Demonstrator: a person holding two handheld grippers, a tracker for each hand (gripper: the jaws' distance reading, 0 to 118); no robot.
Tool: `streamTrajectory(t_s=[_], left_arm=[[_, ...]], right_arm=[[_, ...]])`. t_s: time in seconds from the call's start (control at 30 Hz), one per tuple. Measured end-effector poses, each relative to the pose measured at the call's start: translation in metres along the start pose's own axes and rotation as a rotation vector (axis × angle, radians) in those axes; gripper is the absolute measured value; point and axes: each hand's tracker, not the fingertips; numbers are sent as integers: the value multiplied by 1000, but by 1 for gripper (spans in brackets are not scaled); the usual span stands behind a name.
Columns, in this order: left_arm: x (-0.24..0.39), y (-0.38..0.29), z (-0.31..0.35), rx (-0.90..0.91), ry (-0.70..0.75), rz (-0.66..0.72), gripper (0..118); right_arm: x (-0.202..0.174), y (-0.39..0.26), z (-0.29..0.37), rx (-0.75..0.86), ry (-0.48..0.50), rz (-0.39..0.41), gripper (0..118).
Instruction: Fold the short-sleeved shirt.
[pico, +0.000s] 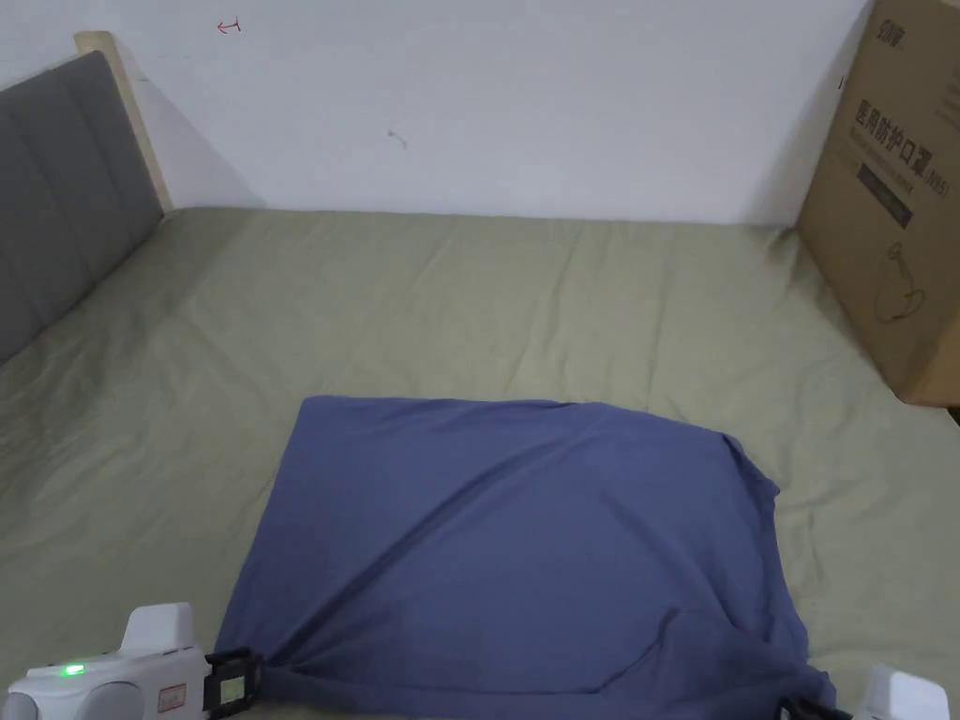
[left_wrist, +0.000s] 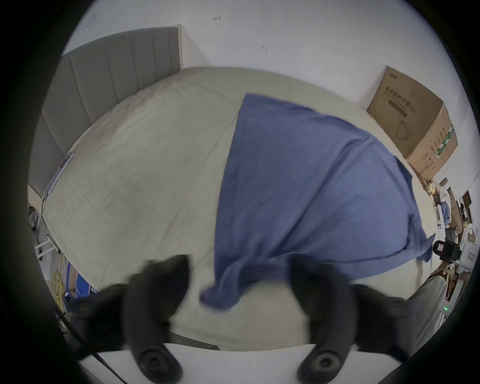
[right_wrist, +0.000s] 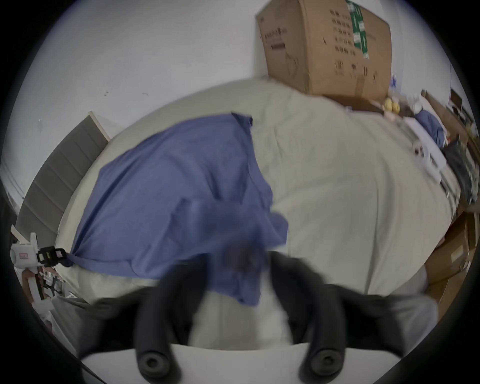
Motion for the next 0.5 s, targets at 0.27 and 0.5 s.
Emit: streamTrajectory(t_s=[0.27, 0.5], left_arm=[[50, 51, 76, 385, -66, -54, 111], [91, 79, 115, 698, -18, -123, 92]], right_arm=[[-52, 73, 67, 347, 46, 78, 98], [-99, 103, 110, 608, 12, 150, 96]])
